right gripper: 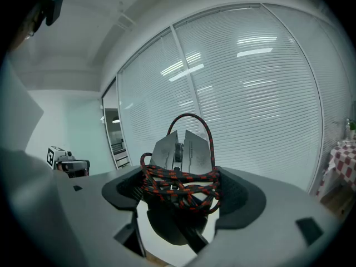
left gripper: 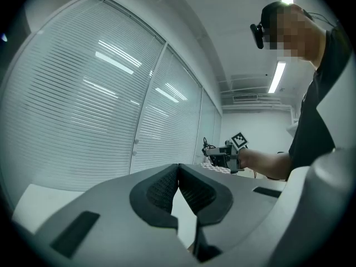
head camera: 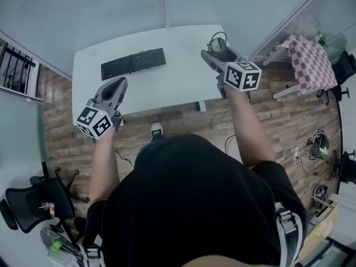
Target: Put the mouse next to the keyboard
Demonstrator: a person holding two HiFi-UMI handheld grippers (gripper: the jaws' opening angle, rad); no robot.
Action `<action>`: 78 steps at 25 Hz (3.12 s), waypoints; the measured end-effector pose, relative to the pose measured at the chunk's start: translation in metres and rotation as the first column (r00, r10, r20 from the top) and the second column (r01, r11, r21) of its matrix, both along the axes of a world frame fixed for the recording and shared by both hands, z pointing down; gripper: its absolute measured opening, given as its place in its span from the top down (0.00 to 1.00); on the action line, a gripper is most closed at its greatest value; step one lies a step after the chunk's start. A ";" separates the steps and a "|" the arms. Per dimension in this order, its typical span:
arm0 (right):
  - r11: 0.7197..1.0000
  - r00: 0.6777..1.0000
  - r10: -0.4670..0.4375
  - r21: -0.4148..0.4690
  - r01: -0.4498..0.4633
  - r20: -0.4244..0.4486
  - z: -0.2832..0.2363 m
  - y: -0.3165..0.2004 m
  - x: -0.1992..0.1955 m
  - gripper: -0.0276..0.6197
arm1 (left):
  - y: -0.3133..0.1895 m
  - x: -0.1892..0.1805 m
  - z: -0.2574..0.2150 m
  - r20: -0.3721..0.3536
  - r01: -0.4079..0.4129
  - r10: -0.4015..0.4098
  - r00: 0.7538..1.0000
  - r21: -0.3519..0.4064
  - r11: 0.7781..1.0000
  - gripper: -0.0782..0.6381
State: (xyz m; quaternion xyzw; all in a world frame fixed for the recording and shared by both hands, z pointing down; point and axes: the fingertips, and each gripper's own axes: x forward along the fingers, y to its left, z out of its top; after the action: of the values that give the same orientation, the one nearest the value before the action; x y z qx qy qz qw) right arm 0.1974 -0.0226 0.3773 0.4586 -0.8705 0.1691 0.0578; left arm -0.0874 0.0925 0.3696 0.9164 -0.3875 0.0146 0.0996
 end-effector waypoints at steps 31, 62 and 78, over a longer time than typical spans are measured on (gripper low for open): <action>0.999 1.000 0.022 -0.023 -0.022 0.002 0.015 -0.043 -0.015 0.32 | -0.048 -0.011 0.015 -0.003 -0.027 0.027 1.000 -0.037 0.999 0.86; 0.996 0.996 0.086 -0.028 -0.086 -0.021 0.003 -0.120 -0.068 0.32 | -0.149 -0.073 0.008 -0.014 -0.093 0.092 0.996 -0.027 0.995 0.86; 0.992 0.993 0.120 -0.041 -0.120 -0.020 0.009 -0.162 -0.125 0.32 | -0.202 -0.137 0.012 -0.024 -0.120 0.119 0.993 -0.032 0.992 0.86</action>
State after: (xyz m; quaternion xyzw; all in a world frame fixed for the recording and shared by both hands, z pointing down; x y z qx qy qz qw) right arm 0.0726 -0.1842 0.3864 0.5103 -0.8370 0.1869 0.0647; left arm -0.2244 -0.1091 0.3816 0.9362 -0.3306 0.0170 0.1179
